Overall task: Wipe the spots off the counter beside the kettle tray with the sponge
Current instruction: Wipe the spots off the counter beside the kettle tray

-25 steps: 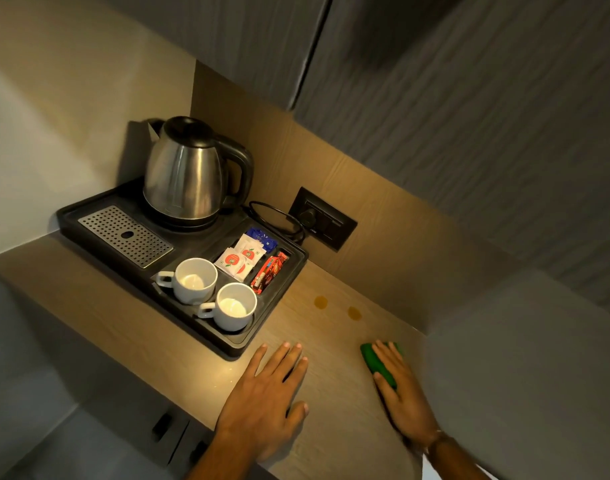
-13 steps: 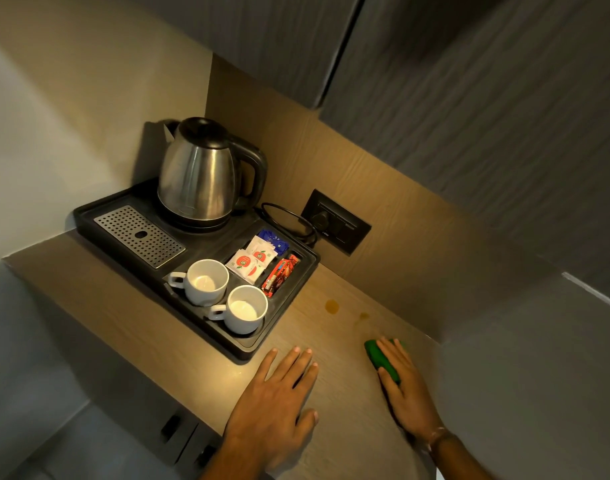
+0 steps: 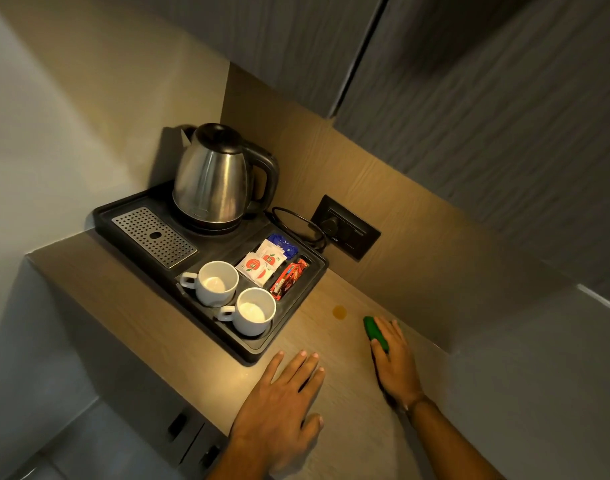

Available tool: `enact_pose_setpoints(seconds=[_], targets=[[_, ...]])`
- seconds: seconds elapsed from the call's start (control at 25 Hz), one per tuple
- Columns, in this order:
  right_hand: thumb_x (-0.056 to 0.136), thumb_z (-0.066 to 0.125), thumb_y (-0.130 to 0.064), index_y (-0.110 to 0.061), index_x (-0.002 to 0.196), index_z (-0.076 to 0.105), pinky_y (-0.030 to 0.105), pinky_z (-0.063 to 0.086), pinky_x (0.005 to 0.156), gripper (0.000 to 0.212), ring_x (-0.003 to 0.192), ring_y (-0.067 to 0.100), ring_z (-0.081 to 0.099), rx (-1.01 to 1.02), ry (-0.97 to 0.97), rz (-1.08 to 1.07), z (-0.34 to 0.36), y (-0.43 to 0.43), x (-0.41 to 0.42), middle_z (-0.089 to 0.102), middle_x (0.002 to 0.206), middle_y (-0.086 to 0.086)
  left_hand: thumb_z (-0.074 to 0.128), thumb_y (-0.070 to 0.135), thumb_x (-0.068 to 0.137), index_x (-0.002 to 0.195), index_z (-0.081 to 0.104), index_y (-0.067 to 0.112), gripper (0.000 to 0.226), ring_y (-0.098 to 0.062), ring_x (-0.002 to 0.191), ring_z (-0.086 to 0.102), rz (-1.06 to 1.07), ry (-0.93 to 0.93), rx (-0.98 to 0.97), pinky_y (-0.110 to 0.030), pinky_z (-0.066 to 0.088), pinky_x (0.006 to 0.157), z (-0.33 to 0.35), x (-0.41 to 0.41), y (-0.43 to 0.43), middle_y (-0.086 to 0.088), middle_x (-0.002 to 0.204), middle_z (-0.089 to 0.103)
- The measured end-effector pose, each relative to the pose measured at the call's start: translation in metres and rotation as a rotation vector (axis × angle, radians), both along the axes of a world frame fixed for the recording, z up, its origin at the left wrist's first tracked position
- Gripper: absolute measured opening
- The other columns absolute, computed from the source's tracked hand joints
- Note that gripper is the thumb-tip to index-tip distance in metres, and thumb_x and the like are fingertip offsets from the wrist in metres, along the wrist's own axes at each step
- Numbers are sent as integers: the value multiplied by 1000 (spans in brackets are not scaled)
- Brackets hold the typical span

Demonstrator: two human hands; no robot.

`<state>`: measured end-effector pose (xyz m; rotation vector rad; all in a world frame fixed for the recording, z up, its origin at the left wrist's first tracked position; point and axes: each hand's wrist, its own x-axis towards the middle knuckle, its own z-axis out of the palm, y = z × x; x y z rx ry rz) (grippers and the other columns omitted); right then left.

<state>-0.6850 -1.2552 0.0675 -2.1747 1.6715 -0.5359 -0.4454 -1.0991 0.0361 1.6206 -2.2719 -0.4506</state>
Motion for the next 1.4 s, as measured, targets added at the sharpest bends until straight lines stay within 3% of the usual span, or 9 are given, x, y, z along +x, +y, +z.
enact_pose_setpoints(seconds=[0.12,0.24,0.32,0.52,0.76,0.96,1.08,1.2,1.4], targets=[[106,53,-18,-19,156,38,52,15,128,52,157,28,18,18,21,-43,2,-17,59,33,166,5,27,65,99,163,9,26,77,-14,156,-14,14,17,-9,-49,-14,123,-1,0,0,4,174,-6],[106,48,-36,-41,157,32,44,11,128,53,158,15,12,-29,47,245,-13,15,32,29,167,-9,27,64,99,163,9,25,77,-14,156,-13,14,7,-8,-49,-14,122,-1,1,0,3,174,-4],[106,46,-39,-54,152,30,42,14,127,52,158,11,11,-18,13,257,-10,23,-2,30,167,-13,27,64,99,163,10,25,76,-15,156,-12,6,8,-4,-49,-14,123,0,1,1,3,174,-2],[107,52,-19,-22,157,35,53,14,128,53,157,28,17,12,39,-24,-1,-27,58,33,167,6,30,62,100,163,12,25,76,-15,156,-10,23,19,-25,-50,-10,125,0,0,2,2,174,0],[106,42,-49,-45,156,32,48,13,128,51,158,8,9,-4,62,343,-16,30,-6,27,168,-18,30,63,101,162,12,26,74,-15,157,-9,19,7,-35,-47,-13,123,-2,1,1,3,174,1],[108,50,-22,-28,156,31,55,14,128,53,158,27,15,8,81,68,0,-18,34,31,167,3,33,63,101,162,16,27,72,-16,157,-5,36,5,-72,-45,-14,120,-4,-2,3,3,174,6],[108,49,-25,-25,159,33,52,10,129,53,159,23,11,-9,104,281,-2,3,63,28,169,0,34,62,101,162,17,26,72,-15,157,-3,48,3,-88,-46,-11,122,-6,-2,4,2,174,8],[110,41,-39,-37,159,29,38,5,129,51,159,13,7,-34,151,480,-16,58,5,23,170,-15,33,60,102,162,16,25,72,-16,157,-2,47,-1,-101,-47,-8,124,-7,-3,5,1,174,9],[108,50,-24,-32,155,41,46,18,128,48,158,18,16,-26,100,204,-5,44,-56,32,167,-11,27,64,103,163,9,29,72,-12,156,-10,30,1,-57,-48,-8,125,-7,-1,3,5,174,2]])
